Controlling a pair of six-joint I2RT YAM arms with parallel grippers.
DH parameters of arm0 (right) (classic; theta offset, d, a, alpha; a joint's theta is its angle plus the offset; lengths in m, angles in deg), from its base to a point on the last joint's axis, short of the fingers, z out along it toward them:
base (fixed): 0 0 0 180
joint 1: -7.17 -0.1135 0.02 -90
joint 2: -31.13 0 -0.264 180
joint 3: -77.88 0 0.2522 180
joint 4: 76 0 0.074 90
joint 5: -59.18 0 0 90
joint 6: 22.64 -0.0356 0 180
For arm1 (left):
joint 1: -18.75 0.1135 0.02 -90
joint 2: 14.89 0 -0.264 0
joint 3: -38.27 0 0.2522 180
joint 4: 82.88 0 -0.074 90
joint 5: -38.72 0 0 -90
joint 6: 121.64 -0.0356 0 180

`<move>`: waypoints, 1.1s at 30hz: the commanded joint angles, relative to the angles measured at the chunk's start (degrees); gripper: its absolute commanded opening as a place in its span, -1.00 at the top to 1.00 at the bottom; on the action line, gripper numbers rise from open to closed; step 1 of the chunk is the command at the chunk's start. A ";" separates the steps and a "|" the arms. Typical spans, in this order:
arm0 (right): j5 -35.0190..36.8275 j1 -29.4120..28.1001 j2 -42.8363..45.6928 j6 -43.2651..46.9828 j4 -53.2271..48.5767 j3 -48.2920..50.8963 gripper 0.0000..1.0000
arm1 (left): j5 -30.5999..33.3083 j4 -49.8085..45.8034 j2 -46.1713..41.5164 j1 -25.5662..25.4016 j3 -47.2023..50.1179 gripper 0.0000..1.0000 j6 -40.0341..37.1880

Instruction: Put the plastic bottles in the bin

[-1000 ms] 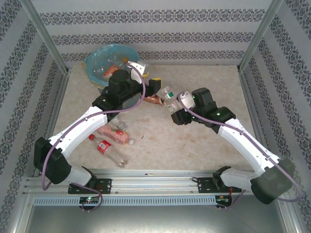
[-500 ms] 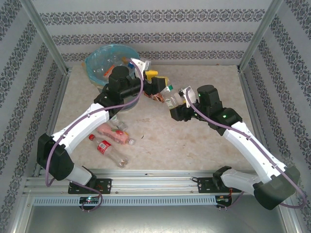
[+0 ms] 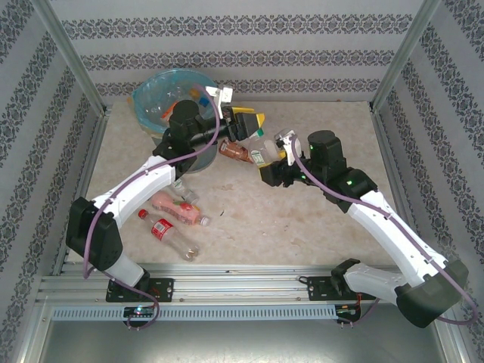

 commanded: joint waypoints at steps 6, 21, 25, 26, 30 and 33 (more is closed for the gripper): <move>1.02 -0.84 -1.15 -0.87 3.90 -2.25 0.24 | -2.68 2.95 -1.15 0.46 0.96 0.33 -0.12; 12.96 -1.07 -0.65 5.51 9.75 -1.44 -0.95 | 8.56 13.51 2.53 4.25 -2.03 1.00 1.62; 16.13 -1.03 -0.25 6.31 13.22 0.86 -0.96 | 11.50 12.43 1.69 6.81 -3.09 1.00 0.27; 16.94 -1.02 -0.31 6.51 14.04 1.20 -0.96 | 12.23 12.02 1.30 7.41 -3.20 1.00 -0.40; 19.29 -0.95 -0.98 7.14 16.53 1.69 -0.96 | 15.64 8.33 -0.60 9.54 -3.66 1.00 -4.71; 20.21 -0.80 -2.17 8.24 17.96 1.45 -0.96 | 20.16 4.73 -1.54 10.91 -5.32 1.00 -7.34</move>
